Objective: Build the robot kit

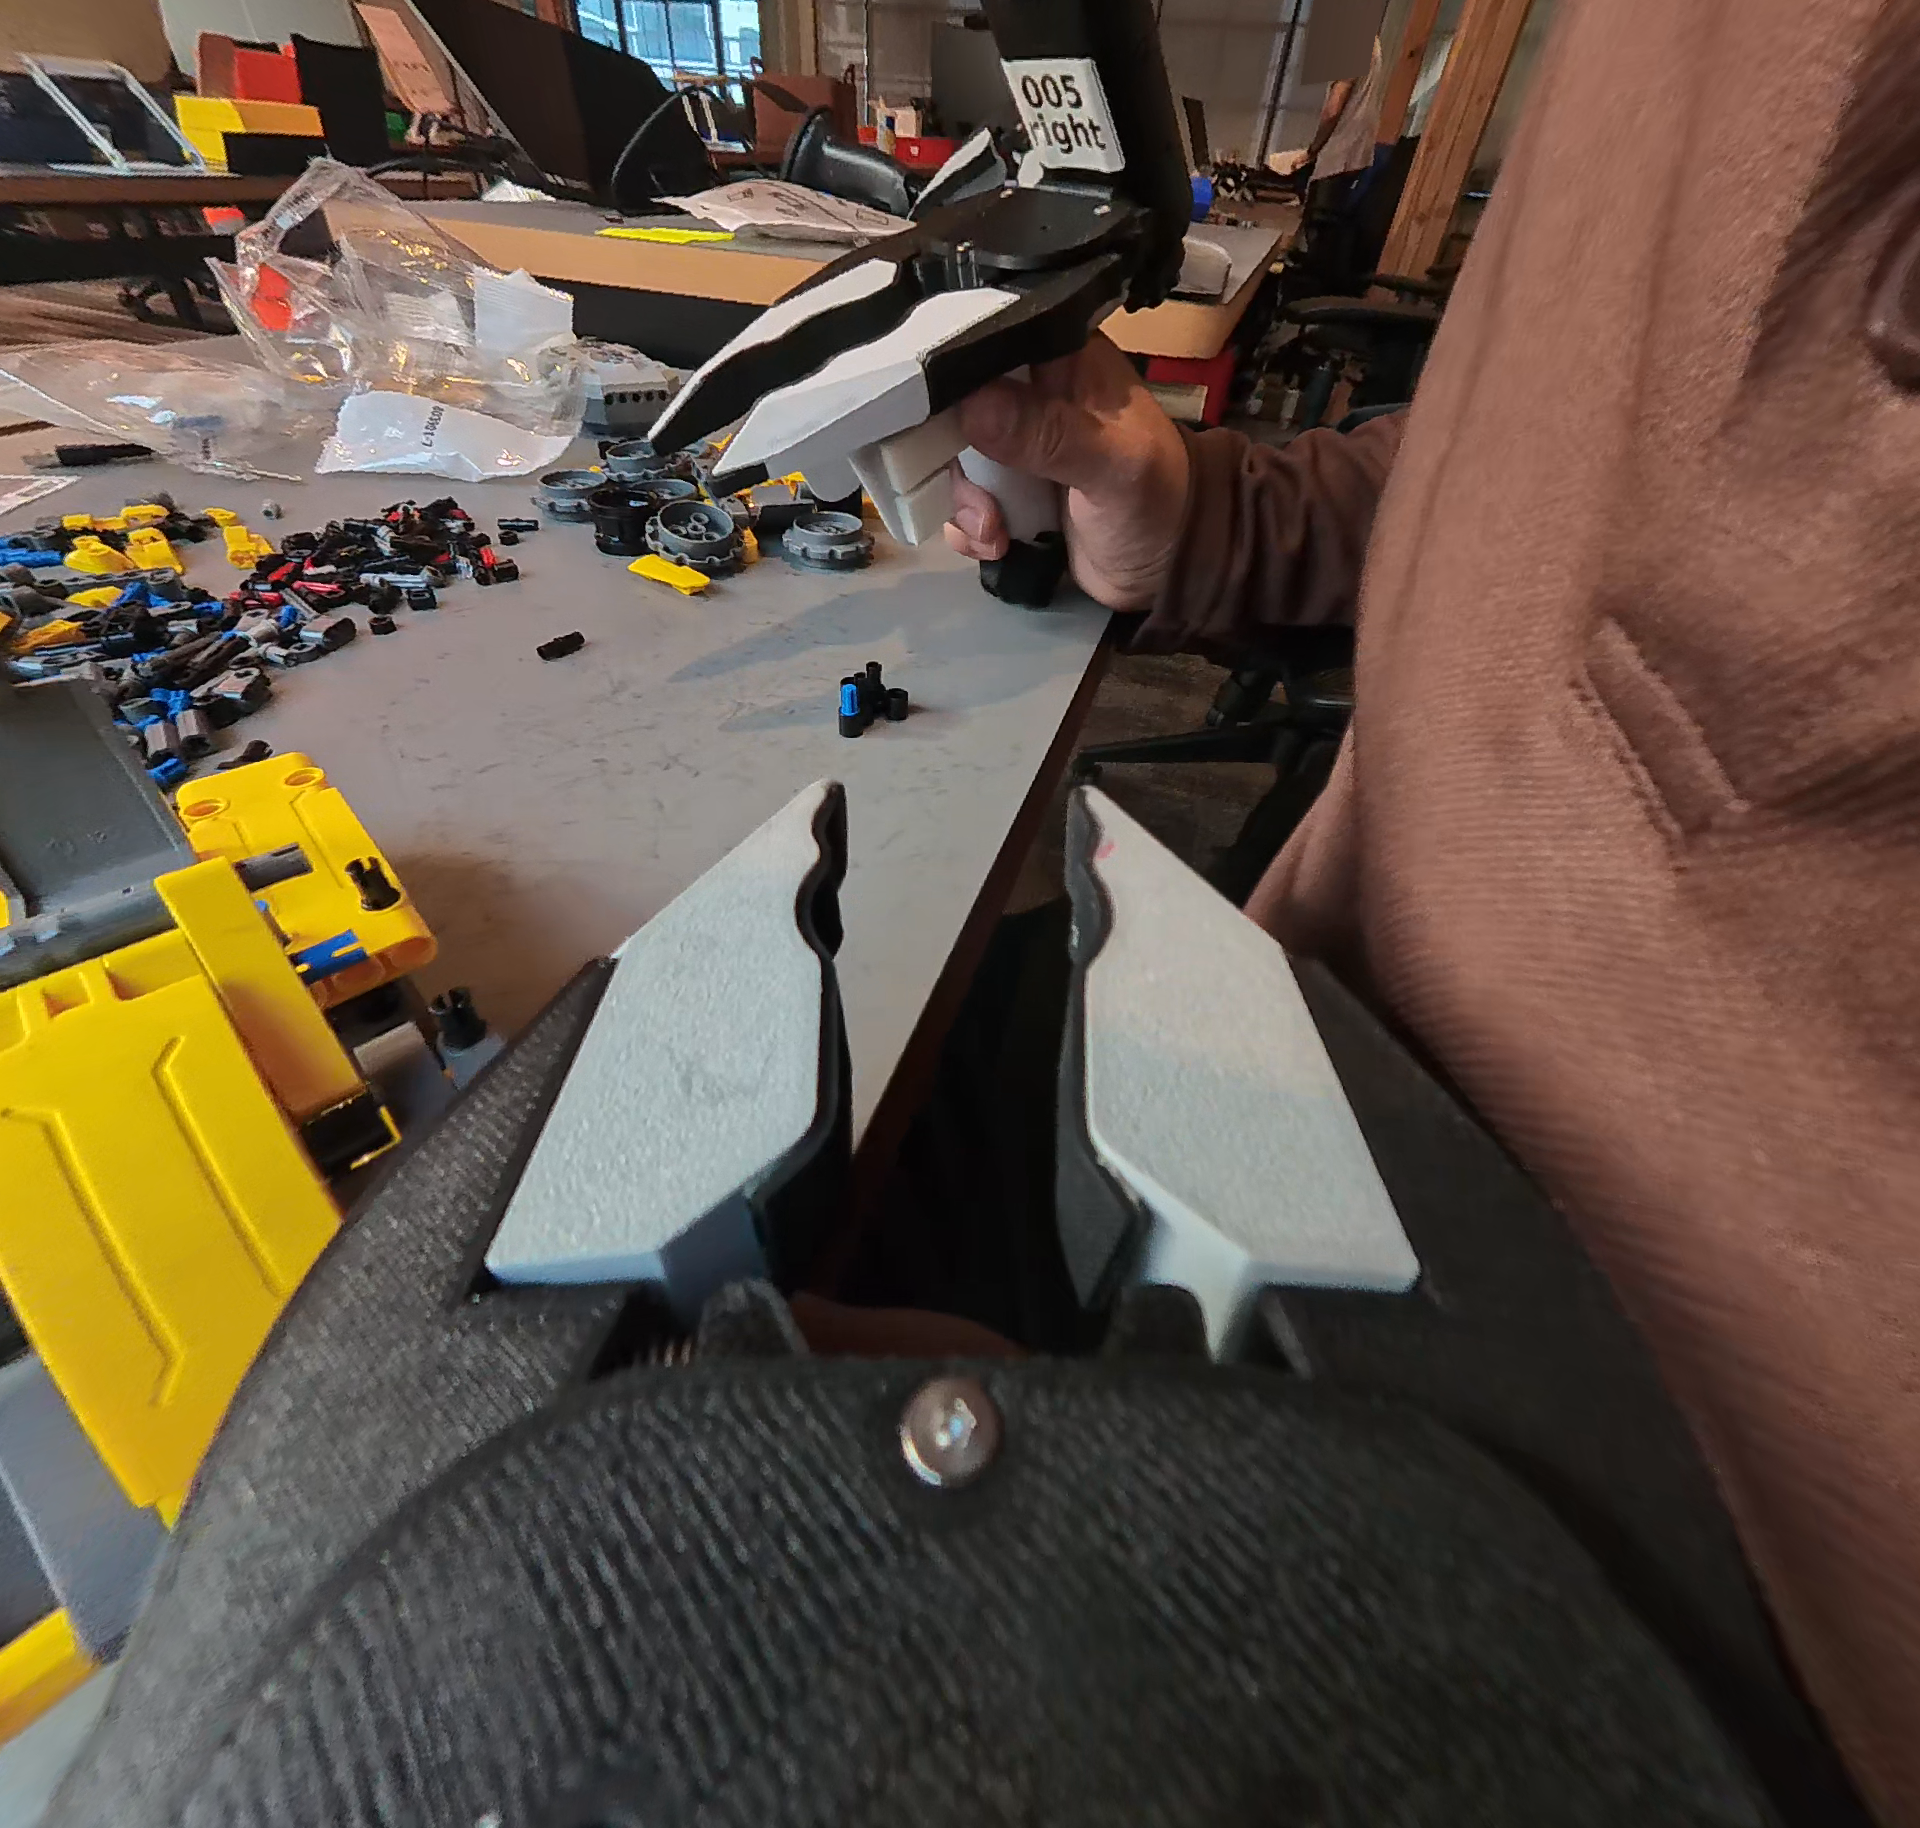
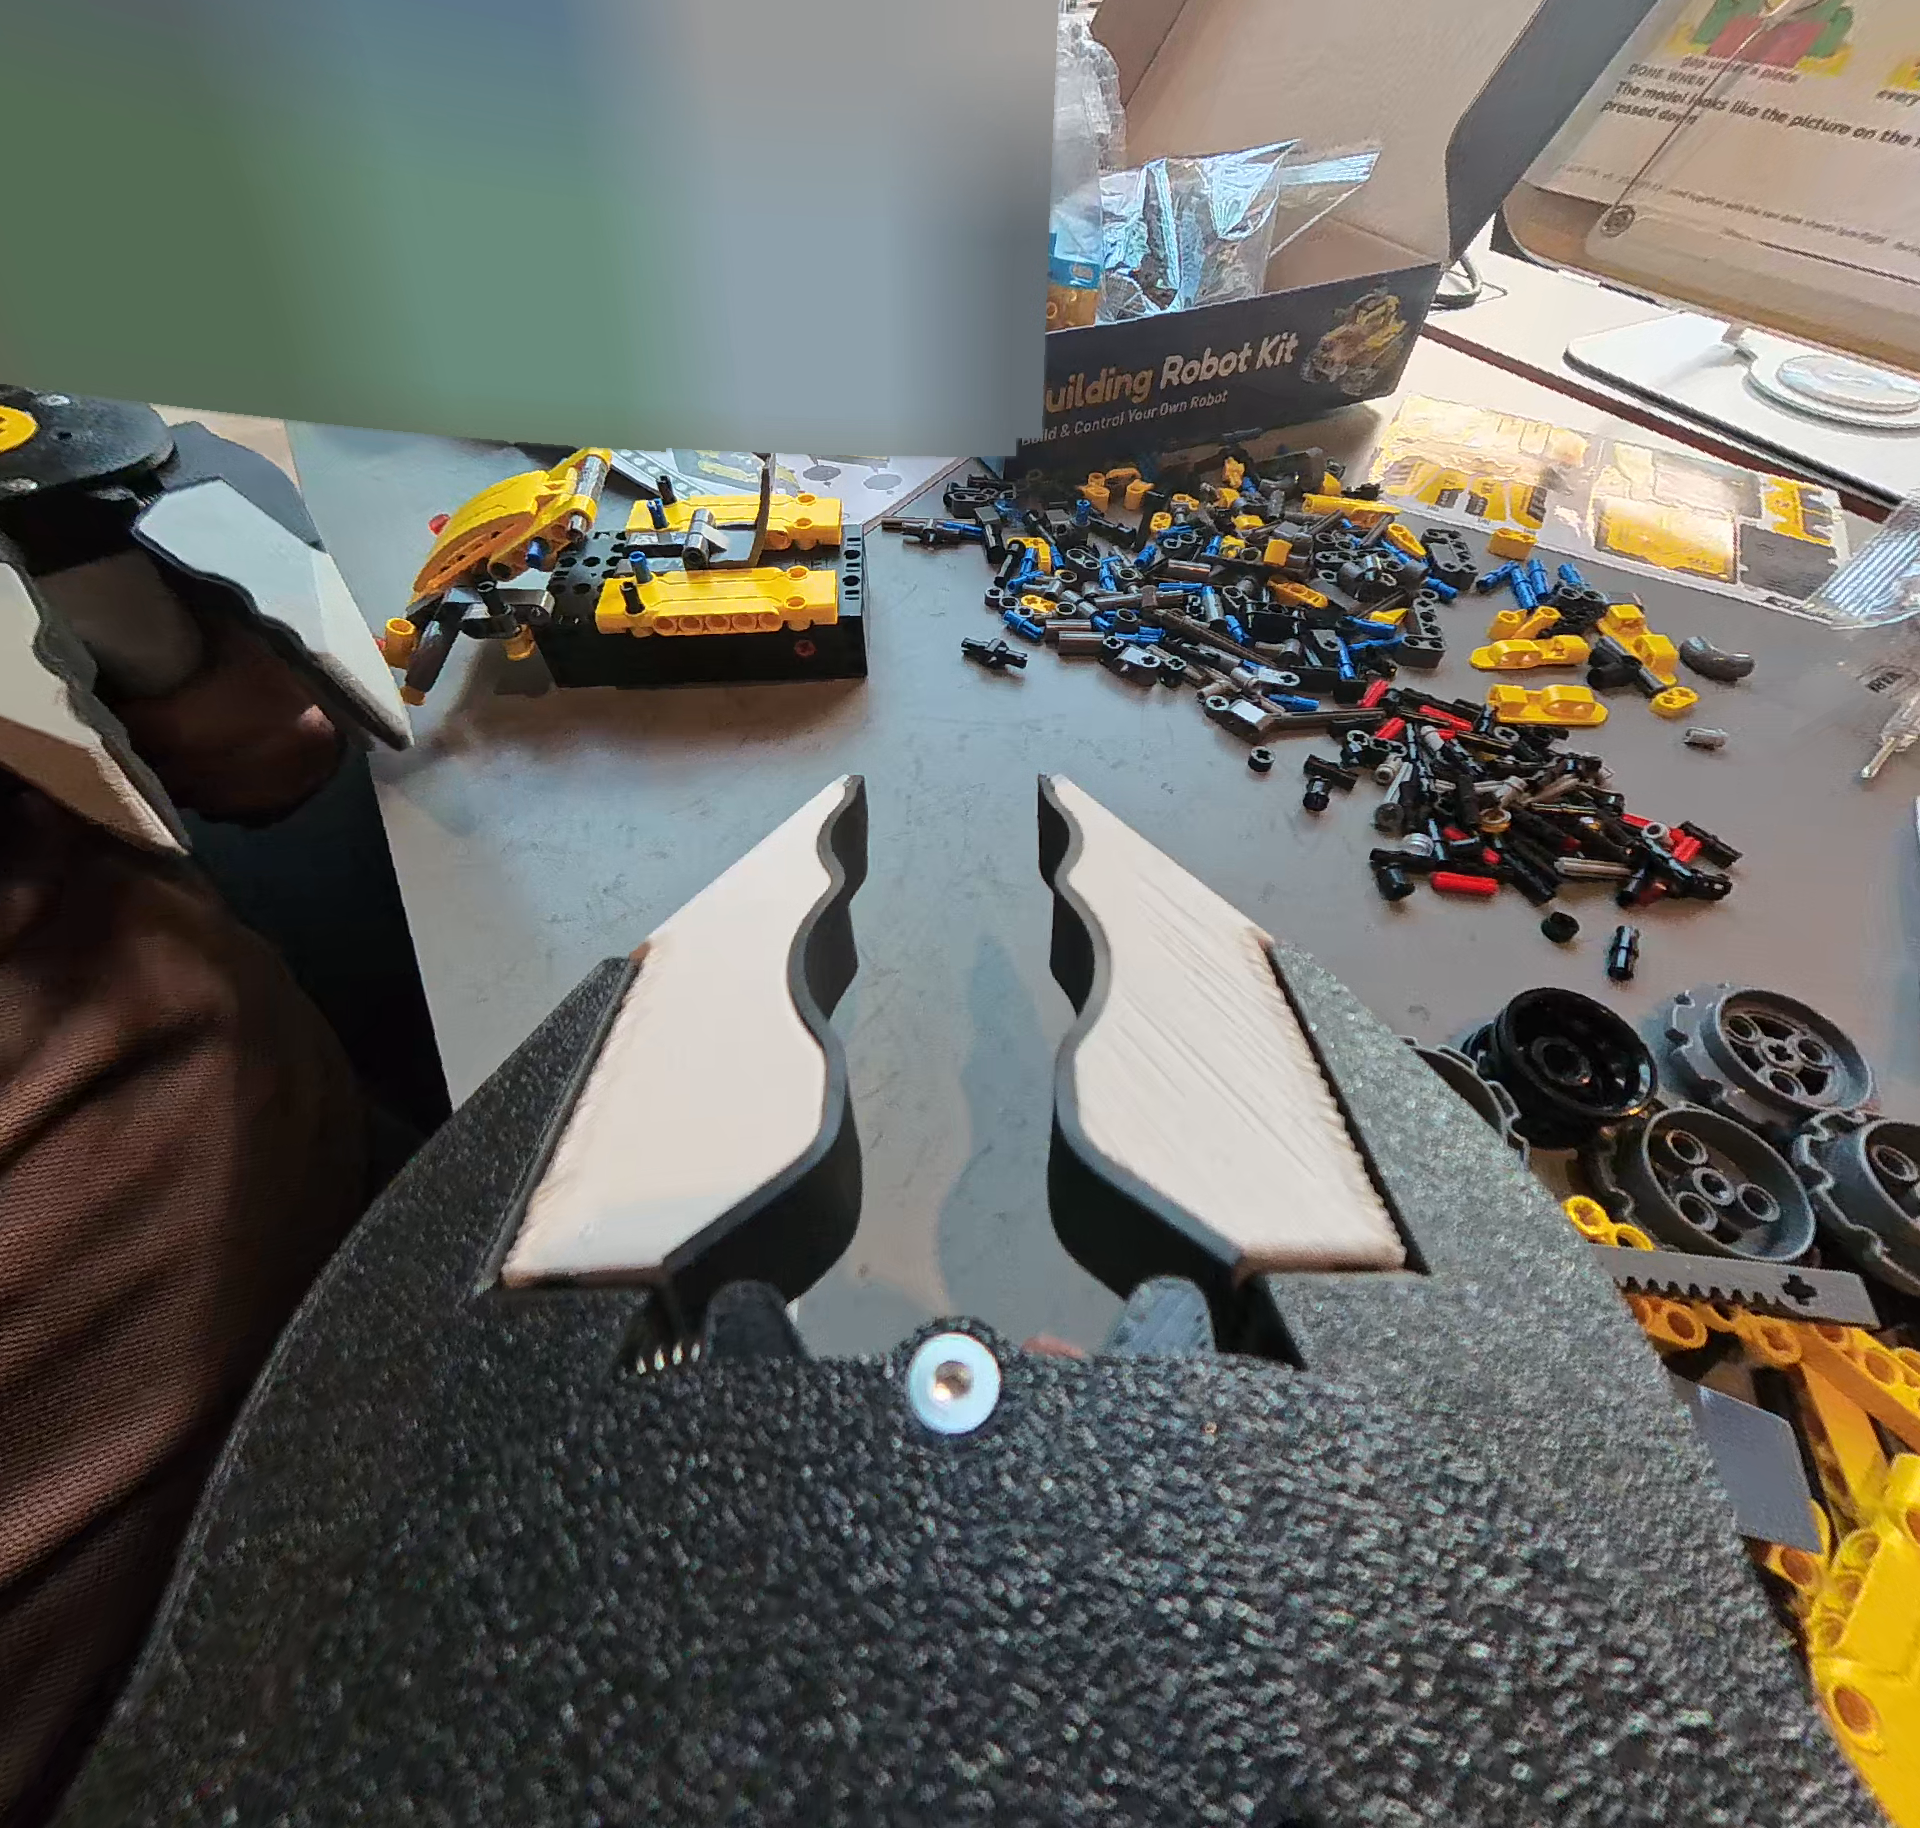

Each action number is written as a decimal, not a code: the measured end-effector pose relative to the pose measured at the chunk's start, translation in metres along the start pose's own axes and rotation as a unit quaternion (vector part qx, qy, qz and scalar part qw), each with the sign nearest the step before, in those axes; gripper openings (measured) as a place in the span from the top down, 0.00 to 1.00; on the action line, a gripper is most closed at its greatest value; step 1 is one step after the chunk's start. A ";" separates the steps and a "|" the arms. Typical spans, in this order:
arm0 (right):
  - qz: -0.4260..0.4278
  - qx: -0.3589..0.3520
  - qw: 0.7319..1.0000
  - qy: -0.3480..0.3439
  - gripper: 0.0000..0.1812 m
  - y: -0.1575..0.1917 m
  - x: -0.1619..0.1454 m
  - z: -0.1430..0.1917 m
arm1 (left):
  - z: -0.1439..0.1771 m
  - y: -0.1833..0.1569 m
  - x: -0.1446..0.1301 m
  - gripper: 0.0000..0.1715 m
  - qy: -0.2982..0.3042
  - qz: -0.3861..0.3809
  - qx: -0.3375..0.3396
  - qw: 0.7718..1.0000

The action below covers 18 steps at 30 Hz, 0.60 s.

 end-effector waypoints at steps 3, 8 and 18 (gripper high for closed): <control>-0.003 0.003 1.000 -0.001 0.83 0.000 0.000 0.000 | -0.002 -0.002 -0.001 0.76 0.003 -0.003 0.000 1.000; -0.003 0.006 1.000 -0.005 0.82 0.001 0.001 0.001 | -0.004 -0.002 -0.005 0.76 0.014 0.011 0.007 1.000; -0.018 0.018 1.000 -0.019 0.82 0.000 0.004 0.005 | -0.009 -0.006 -0.006 0.76 0.035 0.023 0.022 0.999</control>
Point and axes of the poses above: each gripper's, where its closed fingertips meet, z back along the fingers, x out of its top, y = z × x across the jaws, the point moved 3 cm from there along z, back along the fingers, and after that the axes turned 11 degrees about -x, right-handed, at the moved point
